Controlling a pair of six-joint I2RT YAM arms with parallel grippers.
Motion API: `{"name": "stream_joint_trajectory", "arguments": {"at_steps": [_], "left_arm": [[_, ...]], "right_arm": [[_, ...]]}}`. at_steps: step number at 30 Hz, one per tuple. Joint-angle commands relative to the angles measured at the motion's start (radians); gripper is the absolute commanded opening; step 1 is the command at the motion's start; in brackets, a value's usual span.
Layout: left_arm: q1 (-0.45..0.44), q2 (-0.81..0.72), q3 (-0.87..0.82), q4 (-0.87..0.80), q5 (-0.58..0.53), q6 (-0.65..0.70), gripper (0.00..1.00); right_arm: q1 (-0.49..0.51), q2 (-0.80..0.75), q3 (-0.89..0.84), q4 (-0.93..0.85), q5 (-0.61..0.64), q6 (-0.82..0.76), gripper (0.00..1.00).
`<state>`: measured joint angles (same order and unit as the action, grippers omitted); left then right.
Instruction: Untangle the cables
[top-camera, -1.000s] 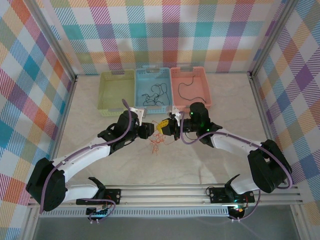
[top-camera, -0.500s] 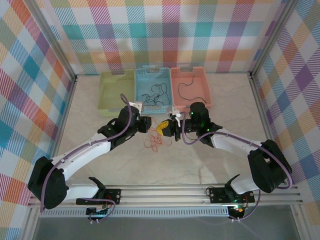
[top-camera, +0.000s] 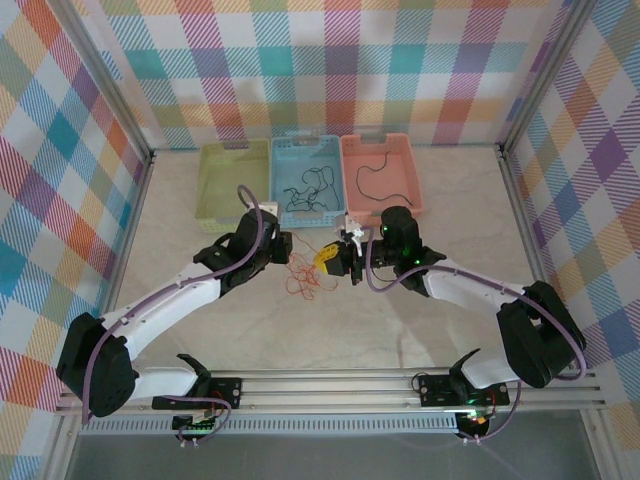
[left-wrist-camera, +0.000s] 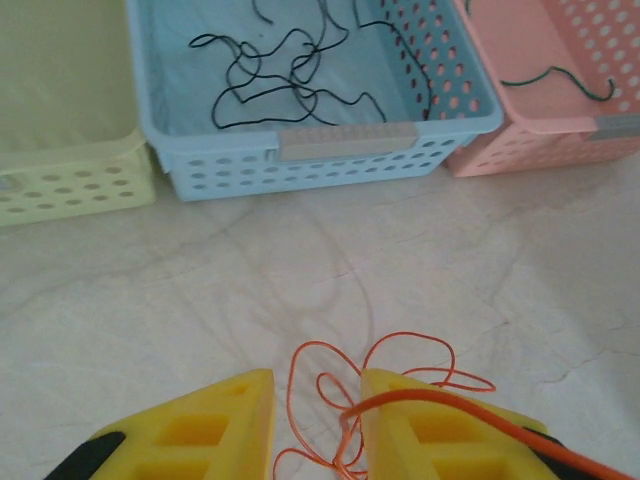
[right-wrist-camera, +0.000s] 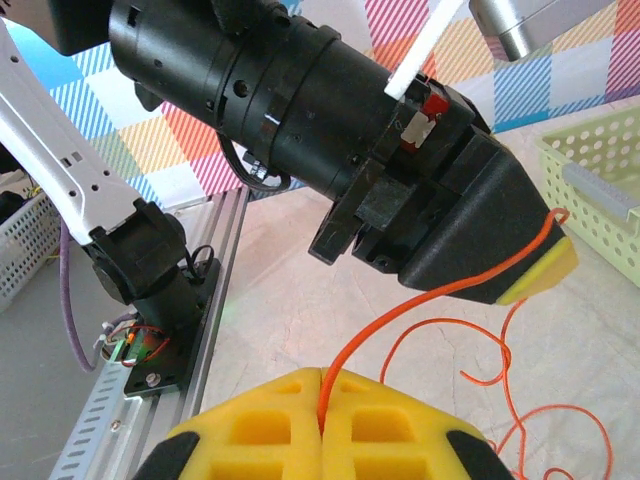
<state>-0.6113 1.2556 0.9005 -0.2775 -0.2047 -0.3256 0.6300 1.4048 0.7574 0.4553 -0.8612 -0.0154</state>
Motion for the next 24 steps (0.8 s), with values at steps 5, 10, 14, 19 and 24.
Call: {"name": "stream_joint_trajectory", "arguments": {"at_steps": [5,10,14,19,24], "left_arm": [[0.056,-0.054,0.014,-0.054,-0.042,-0.019,0.29],[0.095,-0.07,0.016,-0.068,-0.034,-0.027,0.29],[0.11,-0.081,0.023,-0.079,-0.03,-0.023,0.28],[0.136,-0.093,0.031,-0.097,-0.042,-0.024,0.28],[0.172,-0.099,0.031,-0.105,-0.038,-0.029,0.28]], "right_arm": [[0.008,-0.04,-0.013,0.029,-0.032,-0.027,0.0],[0.008,-0.052,-0.02,0.028,-0.024,-0.038,0.0],[0.008,-0.068,-0.029,0.028,0.001,-0.045,0.0],[0.008,-0.1,-0.053,0.047,0.044,-0.054,0.0],[0.008,-0.131,-0.072,0.061,0.069,-0.061,0.0]]}}
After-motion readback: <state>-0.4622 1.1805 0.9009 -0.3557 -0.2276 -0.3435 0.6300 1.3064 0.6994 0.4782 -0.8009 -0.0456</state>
